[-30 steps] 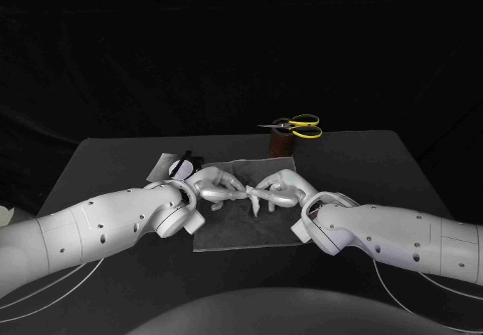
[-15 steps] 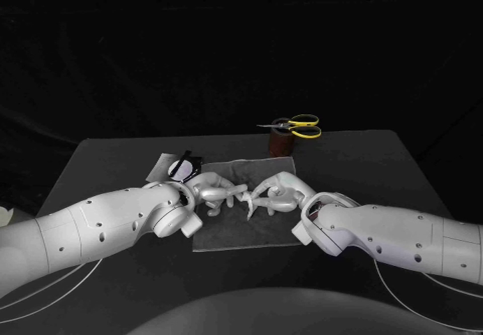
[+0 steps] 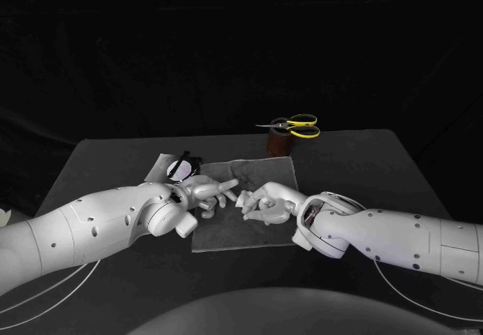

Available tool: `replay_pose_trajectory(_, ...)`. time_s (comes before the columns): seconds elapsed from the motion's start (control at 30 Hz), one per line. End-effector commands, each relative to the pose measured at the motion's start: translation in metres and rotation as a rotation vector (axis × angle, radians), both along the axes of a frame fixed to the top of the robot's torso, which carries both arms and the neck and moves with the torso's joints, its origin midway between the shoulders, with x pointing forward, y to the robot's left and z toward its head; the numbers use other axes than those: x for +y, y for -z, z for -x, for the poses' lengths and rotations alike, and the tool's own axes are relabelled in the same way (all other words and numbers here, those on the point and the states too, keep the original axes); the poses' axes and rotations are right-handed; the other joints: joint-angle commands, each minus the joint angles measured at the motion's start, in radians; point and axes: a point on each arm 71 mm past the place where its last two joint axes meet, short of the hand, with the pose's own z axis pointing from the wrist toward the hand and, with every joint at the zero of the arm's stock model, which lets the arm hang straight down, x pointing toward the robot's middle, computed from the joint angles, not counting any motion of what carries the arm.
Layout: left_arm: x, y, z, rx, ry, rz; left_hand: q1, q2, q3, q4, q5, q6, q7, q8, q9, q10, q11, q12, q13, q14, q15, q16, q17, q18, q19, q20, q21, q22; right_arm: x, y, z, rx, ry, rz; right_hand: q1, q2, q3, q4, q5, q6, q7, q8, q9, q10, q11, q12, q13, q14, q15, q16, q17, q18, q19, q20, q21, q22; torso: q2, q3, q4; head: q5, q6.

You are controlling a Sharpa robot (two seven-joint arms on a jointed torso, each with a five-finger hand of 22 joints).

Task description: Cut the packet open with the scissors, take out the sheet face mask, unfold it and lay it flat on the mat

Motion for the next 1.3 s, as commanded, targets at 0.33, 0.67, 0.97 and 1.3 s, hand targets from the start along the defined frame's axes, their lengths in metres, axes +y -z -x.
replay_pose_trajectory(0.33,-0.007,0.001,0.001,0.011,0.014,-0.05,0.29,-0.11,-0.055,-0.053,0.002,0.024,-0.002,-0.021,-0.019,0.0,-0.003,0.017,0.012,0.009,-0.006,0.001,0.001,-0.005,0.01,-0.007,0.001,-0.002,-0.012,-0.008,-0.001,-0.106,0.049,-0.002,0.015,0.011,-0.022,-0.014,0.004,0.051,-0.007,-0.014,-0.02,0.017,-0.007,0.052,0.03,0.02,-0.003,0.017,0.039,0.013,0.016,0.012,-0.009,-0.006,0.0,0.0011,0.0,-0.001,0.0)
replay_pose_trajectory(0.67,-0.012,-0.003,-0.005,-0.06,-0.02,-0.048,0.379,-0.131,-0.074,-0.085,0.003,0.034,-0.004,-0.022,-0.024,0.001,-0.006,0.027,0.018,0.01,-0.009,0.0,0.001,-0.005,0.012,-0.008,0.0,-0.002,-0.032,-0.018,0.009,-0.109,0.072,-0.052,0.01,0.015,-0.031,-0.013,0.015,0.07,-0.015,-0.01,-0.023,0.03,-0.015,0.078,0.046,0.034,-0.011,0.025,0.06,0.013,0.024,0.006,-0.005,-0.002,0.0,0.0022,-0.003,-0.002,0.0)
replay_pose_trajectory(0.97,-0.021,-0.005,-0.006,-0.077,-0.016,-0.026,0.469,-0.062,-0.021,-0.111,0.003,0.058,-0.018,-0.015,-0.026,0.007,-0.019,0.037,0.031,0.011,-0.019,0.0,0.003,-0.005,0.013,-0.013,0.0,0.0,-0.052,-0.016,0.006,-0.125,0.126,-0.007,0.01,0.013,-0.032,-0.015,0.02,0.066,-0.015,-0.013,-0.026,0.033,-0.014,0.084,0.05,0.036,-0.011,0.027,0.063,0.013,0.026,0.005,-0.004,-0.001,0.0,0.0018,-0.0013,-0.009,0.0)
replay_pose_trajectory(1.3,-0.027,-0.005,-0.006,-0.075,0.003,-0.011,0.536,-0.029,0.109,-0.186,0.003,0.101,-0.018,0.012,-0.019,0.065,-0.026,0.08,0.139,0.017,-0.028,0.002,0.015,-0.007,0.018,-0.025,0.007,0.011,-0.056,-0.015,-0.002,-0.171,0.153,0.032,0.015,0.011,-0.031,-0.02,0.024,0.065,-0.014,-0.015,-0.028,0.034,-0.014,0.086,0.051,0.037,-0.012,0.027,0.063,0.013,0.028,0.004,-0.003,0.0,0.0,0.0016,-0.0006,-0.016,0.0)
